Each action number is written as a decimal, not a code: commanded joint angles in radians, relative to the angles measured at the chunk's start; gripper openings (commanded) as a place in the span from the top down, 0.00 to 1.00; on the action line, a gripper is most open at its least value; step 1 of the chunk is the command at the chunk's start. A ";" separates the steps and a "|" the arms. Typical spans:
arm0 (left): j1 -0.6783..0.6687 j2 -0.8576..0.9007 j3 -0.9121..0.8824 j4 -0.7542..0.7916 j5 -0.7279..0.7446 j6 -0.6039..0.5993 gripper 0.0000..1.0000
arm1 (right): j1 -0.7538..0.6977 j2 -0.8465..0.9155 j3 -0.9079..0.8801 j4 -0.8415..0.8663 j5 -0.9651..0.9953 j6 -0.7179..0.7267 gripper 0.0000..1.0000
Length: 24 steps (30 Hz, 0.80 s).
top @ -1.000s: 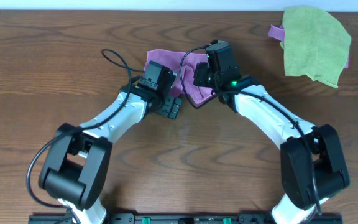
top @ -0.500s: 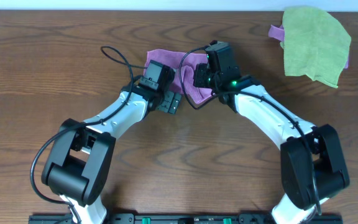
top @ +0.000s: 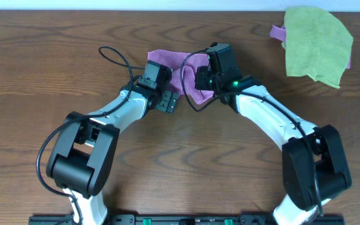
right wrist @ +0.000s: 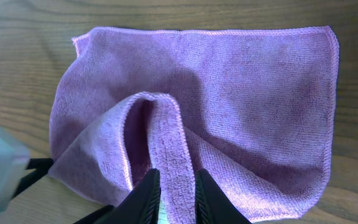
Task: Fold the cloth
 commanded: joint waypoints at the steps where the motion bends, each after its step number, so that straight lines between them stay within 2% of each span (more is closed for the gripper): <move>1: 0.001 0.012 -0.005 -0.001 0.019 -0.001 0.05 | -0.010 0.009 0.021 -0.002 -0.004 -0.019 0.80; 15: -0.018 -0.047 0.017 -0.022 0.050 -0.023 0.05 | -0.010 0.009 0.021 -0.011 -0.003 -0.043 0.82; 24: -0.017 -0.177 0.021 -0.050 -0.038 -0.022 0.05 | -0.021 0.009 0.021 -0.052 0.050 -0.060 0.84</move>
